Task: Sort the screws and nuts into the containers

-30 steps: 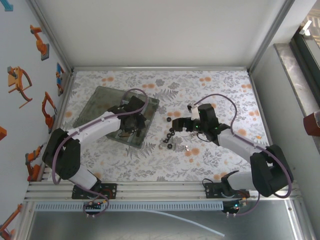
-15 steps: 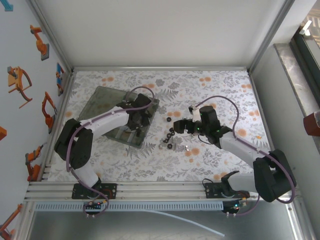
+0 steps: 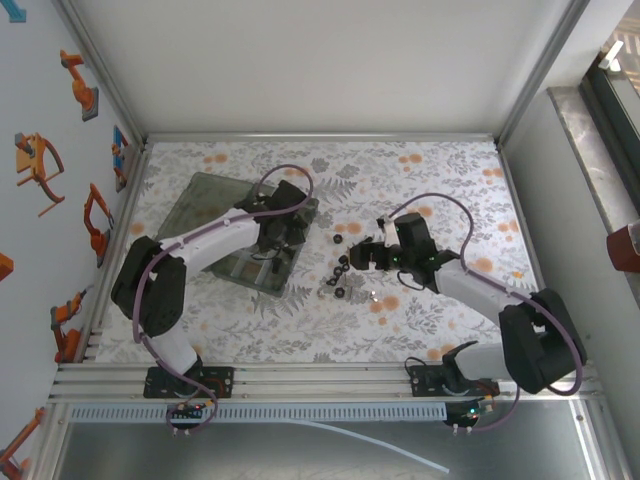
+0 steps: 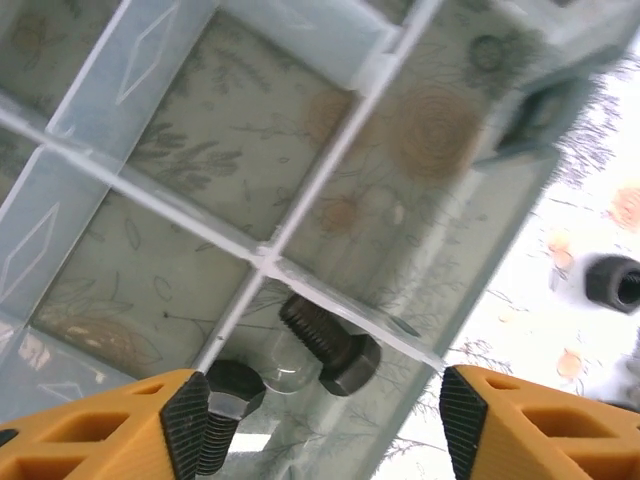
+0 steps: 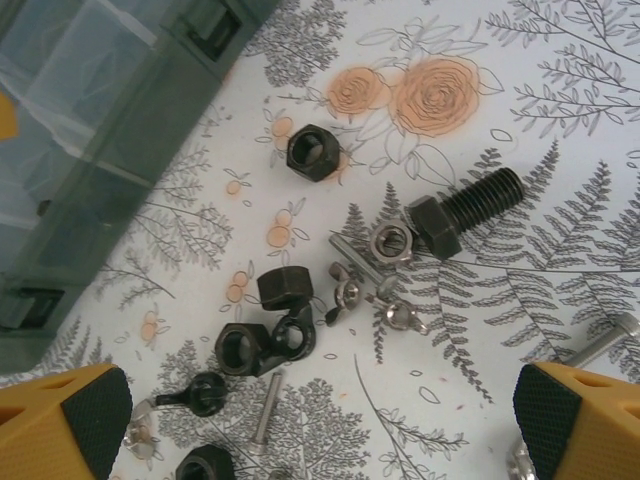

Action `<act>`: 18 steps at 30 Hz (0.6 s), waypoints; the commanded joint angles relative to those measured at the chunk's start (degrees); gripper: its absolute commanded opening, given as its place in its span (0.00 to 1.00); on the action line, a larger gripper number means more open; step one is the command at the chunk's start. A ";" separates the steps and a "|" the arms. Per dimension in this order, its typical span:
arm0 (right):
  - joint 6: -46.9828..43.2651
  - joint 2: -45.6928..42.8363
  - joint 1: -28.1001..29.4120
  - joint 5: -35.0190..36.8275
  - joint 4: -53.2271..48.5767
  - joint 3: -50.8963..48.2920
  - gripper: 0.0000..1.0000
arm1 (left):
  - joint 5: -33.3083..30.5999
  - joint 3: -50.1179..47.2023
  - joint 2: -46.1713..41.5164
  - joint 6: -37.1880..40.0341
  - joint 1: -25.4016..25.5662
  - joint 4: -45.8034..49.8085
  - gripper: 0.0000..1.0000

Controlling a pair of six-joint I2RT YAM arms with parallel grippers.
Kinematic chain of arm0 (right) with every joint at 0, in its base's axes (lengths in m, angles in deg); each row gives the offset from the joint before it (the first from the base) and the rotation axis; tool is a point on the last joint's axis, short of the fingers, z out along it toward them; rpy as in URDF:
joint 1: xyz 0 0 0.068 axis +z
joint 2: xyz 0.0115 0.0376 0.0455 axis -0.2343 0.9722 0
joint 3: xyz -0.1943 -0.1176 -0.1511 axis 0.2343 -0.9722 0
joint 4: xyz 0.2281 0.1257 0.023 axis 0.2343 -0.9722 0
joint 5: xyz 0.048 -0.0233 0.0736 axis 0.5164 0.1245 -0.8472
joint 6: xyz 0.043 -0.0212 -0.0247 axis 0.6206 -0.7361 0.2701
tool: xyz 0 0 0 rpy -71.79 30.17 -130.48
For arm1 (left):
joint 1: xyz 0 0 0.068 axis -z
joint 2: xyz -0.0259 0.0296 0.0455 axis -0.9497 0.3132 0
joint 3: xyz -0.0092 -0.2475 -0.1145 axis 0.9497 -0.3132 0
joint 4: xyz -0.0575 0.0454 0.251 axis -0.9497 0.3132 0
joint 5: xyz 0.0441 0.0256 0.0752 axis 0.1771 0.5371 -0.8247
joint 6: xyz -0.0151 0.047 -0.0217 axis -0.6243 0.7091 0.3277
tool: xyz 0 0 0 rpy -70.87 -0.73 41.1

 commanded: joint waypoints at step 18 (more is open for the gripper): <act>4.09 -16.60 -0.65 5.21 -7.55 -9.14 1.00 | 22.27 31.55 25.40 27.14 6.93 0.39 0.62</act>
